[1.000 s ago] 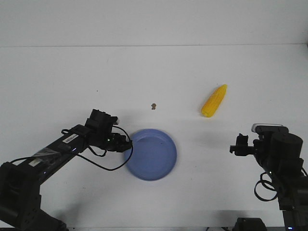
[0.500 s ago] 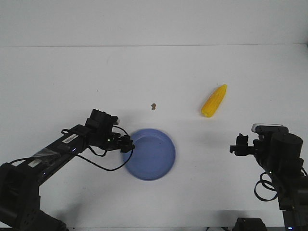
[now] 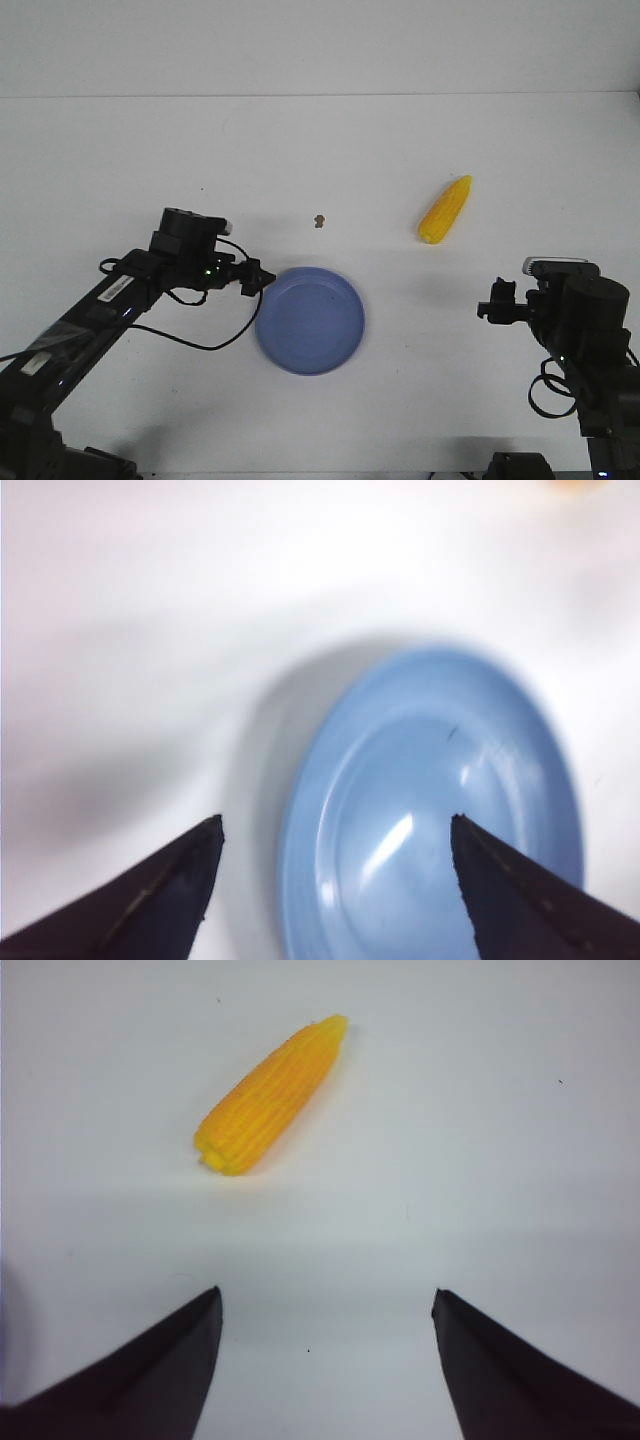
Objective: Place corn on plate with both arms
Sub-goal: 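Release the plate and pull the left gripper back, then reach the right gripper to the yellow corn cob and grasp it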
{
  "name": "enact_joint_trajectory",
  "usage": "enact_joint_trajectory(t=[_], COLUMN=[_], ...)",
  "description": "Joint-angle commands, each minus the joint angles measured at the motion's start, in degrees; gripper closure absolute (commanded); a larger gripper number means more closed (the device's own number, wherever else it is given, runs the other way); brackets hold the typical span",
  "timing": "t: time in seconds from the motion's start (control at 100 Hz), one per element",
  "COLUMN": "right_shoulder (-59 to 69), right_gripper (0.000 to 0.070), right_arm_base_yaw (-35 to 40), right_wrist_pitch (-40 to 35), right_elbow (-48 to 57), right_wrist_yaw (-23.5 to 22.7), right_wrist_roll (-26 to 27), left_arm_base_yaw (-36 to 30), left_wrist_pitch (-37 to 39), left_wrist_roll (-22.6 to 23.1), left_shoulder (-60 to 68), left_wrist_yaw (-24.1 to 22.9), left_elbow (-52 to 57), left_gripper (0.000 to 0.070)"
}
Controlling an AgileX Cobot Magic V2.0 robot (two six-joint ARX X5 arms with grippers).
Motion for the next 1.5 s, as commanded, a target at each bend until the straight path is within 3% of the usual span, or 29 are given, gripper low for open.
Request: enact_joint_trajectory(t=[0.0,0.11,0.22,0.38,0.52,0.71,1.01,1.15,1.49], right_shoulder=[0.31,0.31,0.31,0.31,0.35,2.36,18.05,27.93,46.31], right_gripper=[0.0253,0.0253,0.0253,0.0253,0.0253,0.0253,0.0247,0.0214,0.0212], right_arm_base_yaw=[0.02,0.02,0.02,0.02,0.02,0.02,0.02,0.04,1.07], right_wrist_pitch=[0.52,0.55,0.70,0.98,1.51,7.54,18.38,20.46,20.00], right_elbow=[1.05,1.05,1.05,1.05,1.05,1.05,3.26,7.56,19.80], right_wrist_yaw=[-0.02,-0.02,-0.02,-0.02,-0.07,-0.17,-4.48,-4.44,-2.84], right_wrist_roll=[0.04,0.02,0.02,0.02,0.98,8.17,16.81,18.01,18.14], left_arm_base_yaw=[1.03,3.21,4.79,6.29,6.95,6.93,6.93,6.93,6.93], left_wrist_pitch=[-0.39,-1.57,-4.90,-9.33,-9.42,-9.79,-9.68,-9.49,-9.38], left_wrist_roll=[3.41,7.41,11.74,14.32,14.25,13.60,13.03,13.03,13.00], left_shoulder=[-1.95,-6.88,-11.72,-17.20,-19.43,-19.34,-19.34,-19.34,-19.34], left_wrist_yaw=[-1.29,-7.41,-16.57,-27.30,-27.58,-27.58,-27.58,-27.58,-27.56], left_elbow=[1.31,1.64,1.64,1.64,1.64,1.64,1.64,1.64,1.64], left_gripper=[0.0237,0.0237,0.0236,0.0236,0.0237,0.0237,0.0237,0.0237,0.0237])
